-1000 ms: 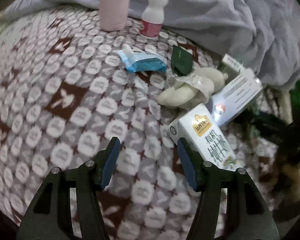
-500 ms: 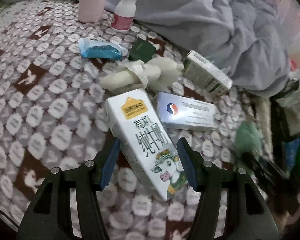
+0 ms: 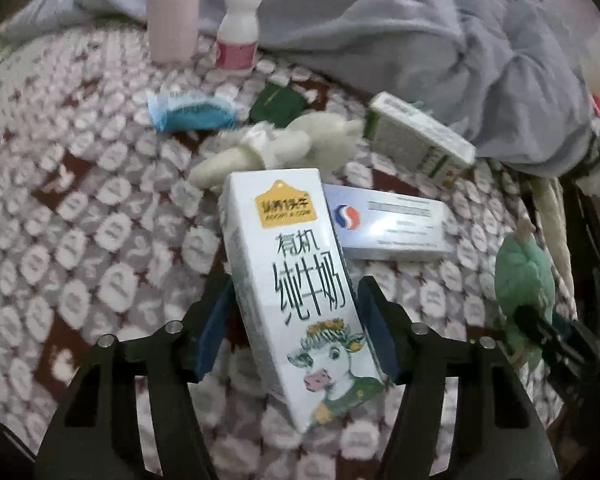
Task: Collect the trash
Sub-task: 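Grasp the white milk carton with the left tool while the right tool grasps the green towel, then carry carton and towel over the white bucket and open both tools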
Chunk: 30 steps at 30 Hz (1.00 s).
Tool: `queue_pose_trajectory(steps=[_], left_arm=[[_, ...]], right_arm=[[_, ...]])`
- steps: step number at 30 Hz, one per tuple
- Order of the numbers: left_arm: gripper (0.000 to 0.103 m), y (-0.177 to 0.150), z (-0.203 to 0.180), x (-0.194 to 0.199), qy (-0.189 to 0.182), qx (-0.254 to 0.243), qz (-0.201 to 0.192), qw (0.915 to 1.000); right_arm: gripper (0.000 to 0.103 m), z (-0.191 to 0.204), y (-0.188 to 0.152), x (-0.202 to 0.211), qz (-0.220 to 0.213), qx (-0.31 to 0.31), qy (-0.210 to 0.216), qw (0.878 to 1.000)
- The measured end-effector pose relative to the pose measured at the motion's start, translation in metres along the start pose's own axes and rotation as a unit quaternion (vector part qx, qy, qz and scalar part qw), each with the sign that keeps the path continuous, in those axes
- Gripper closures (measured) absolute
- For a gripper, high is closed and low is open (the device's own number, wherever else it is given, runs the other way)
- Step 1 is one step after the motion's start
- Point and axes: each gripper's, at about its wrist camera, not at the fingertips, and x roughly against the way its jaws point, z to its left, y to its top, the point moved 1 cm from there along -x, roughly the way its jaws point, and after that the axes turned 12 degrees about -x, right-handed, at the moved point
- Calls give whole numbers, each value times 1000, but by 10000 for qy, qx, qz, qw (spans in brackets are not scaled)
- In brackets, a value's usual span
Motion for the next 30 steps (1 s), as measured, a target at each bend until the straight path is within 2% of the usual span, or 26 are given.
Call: queue_pose_trajectory(steps=[9,17,30], left_arm=[[43,-1,-56,39,-316,-628,-258,9972],[43,4,-113,58,-543,-1114,-448,9913],[43,3,-219,60,-1015,-1977,-460,9739]], right_arm=[[63,-13,-13,43,-298,-215,126,9992],[63,-39,-23,83,-596,-460,-9,9972],[63,-109,-39,136,-936,-1016,-534,9890]])
